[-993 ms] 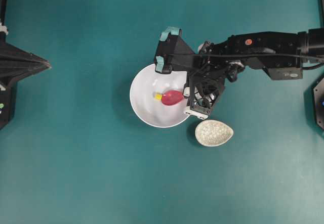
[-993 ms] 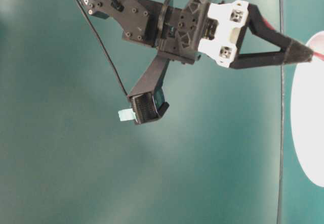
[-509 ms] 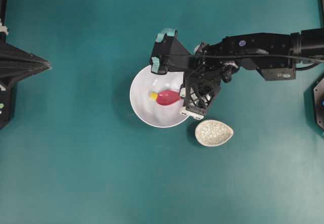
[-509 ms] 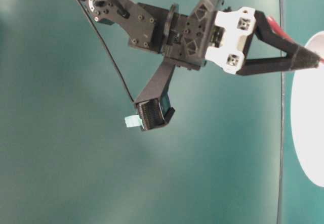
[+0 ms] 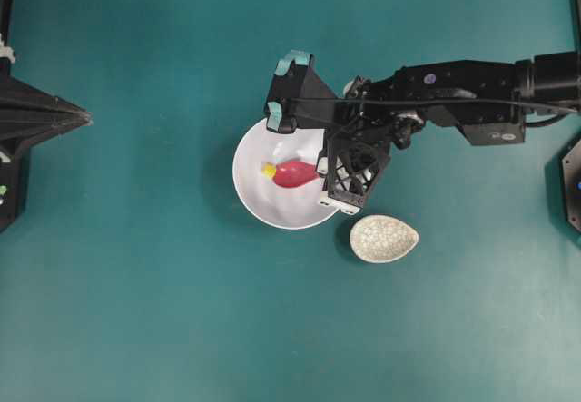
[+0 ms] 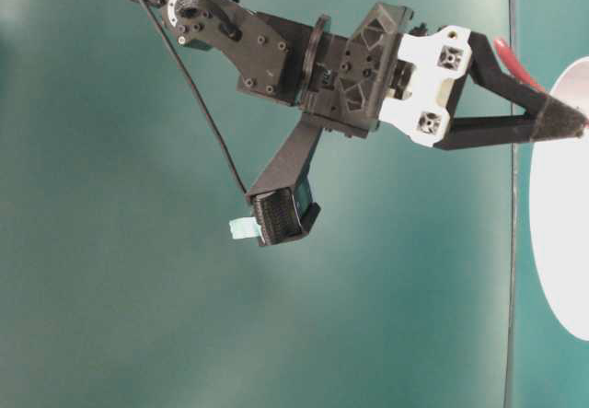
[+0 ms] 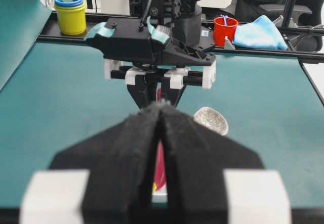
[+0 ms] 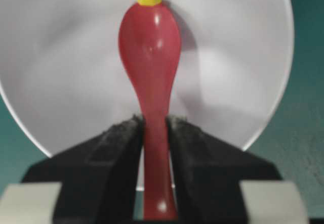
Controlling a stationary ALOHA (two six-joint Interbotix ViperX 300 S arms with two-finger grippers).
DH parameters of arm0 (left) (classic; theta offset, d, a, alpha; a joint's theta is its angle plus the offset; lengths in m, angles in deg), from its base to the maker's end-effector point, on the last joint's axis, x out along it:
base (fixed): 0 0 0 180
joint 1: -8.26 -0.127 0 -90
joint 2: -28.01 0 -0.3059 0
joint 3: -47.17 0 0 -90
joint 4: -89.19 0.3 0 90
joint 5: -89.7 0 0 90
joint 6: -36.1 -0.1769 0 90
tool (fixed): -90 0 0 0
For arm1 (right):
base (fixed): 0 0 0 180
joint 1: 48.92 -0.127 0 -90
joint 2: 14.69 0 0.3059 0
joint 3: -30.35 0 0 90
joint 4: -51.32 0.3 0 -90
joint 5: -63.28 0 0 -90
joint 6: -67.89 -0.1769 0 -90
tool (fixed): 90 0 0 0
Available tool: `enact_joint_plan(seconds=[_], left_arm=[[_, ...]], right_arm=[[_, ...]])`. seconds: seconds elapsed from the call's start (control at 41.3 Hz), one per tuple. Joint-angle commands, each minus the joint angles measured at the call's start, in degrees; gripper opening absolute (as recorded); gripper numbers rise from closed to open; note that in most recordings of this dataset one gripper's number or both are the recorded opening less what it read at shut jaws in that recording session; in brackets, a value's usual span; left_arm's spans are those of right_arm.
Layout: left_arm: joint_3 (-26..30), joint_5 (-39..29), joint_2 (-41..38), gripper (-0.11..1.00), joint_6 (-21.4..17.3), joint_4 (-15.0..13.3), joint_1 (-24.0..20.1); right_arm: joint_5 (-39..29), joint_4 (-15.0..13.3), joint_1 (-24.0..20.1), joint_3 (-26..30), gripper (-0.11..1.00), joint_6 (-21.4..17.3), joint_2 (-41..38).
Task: Scoop the yellow hexagonal prism block from the bowl with a spoon using the right arm.
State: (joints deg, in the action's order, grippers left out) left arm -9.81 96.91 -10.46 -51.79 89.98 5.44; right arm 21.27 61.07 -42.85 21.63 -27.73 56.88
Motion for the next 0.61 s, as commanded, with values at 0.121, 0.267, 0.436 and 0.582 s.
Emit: enact_joint_plan(seconds=[0.121,0.267,0.436,0.582], left_arm=[[1.7,0.3,-0.4,0.00,-0.2,0.1,-0.1],[1.7,0.3,-0.4,0.00,-0.2,0.1,-0.1],[1.6,0.3,-0.4,0.00,-0.2,0.1,-0.1],[1.7,0.3,-0.4,0.00,-0.2,0.1,-0.1]], right_arm=[[2.0,0.2,0.3,1.5,0.24,-1.4,0.4],[3.1,0.2,0.2,1.5,0.24,-1.7,0.4],[3.6,0.2,0.2,1.5,0.24,-1.8,0.2],[3.6,0.2,0.3,1.5,0.24,-1.8,-0.2]])
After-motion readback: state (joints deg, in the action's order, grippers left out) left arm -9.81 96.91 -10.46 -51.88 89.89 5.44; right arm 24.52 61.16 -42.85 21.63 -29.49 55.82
